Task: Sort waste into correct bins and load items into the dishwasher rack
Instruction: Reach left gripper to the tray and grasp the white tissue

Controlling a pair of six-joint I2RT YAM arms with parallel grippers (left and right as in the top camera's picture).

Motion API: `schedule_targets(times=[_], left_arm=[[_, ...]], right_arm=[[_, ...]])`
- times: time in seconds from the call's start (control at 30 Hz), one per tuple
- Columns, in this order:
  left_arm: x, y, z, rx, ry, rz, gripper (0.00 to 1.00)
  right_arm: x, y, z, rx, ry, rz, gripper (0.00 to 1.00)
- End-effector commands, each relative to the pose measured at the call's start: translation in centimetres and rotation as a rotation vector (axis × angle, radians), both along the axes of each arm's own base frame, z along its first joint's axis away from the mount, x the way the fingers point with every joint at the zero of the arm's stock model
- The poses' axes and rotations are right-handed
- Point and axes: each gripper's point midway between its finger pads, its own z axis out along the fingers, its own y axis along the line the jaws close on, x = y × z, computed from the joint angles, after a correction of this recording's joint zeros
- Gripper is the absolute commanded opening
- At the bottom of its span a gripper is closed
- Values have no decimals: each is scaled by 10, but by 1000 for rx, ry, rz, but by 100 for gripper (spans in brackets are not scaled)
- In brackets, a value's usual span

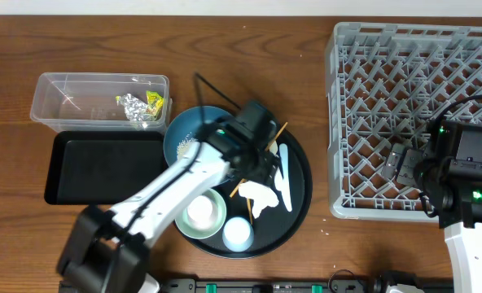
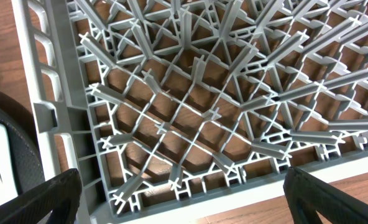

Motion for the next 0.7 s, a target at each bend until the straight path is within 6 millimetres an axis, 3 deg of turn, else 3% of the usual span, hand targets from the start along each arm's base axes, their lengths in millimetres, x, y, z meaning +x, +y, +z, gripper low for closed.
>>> schedule_targets(times=[0.0,0.07,0.13,0.17,0.27,0.3,0.5,0.67], left_arm=[[-18,-10,-22,42,52,-52,76],[-26,-15,-32,63,74,-78,74],[-32,-18,-42,83,94,-98,65],[-34,-19,-45,90,99,-103,57],[-34,-18,-47,101,97,-103,10],[-32,-18,-46,102,93,-100,6],[-20,-18,-25,92,42,-85,6],[-16,-15,16,52,-5,-69,6]], right_arm=[[2,-5,8,-5,-23,-31,99],[2,-5,8,-5,-21,-31,99],[2,-5,8,-4,-20,-31,99],[2,-5,8,-4,-20,-31,99],[2,-5,8,-6,-20,-28,99],[2,-5,8,-6,-19,-28,99],[1,-5,7,-6,-17,-28,99],[0,-5,7,-5,-12,-28,99]])
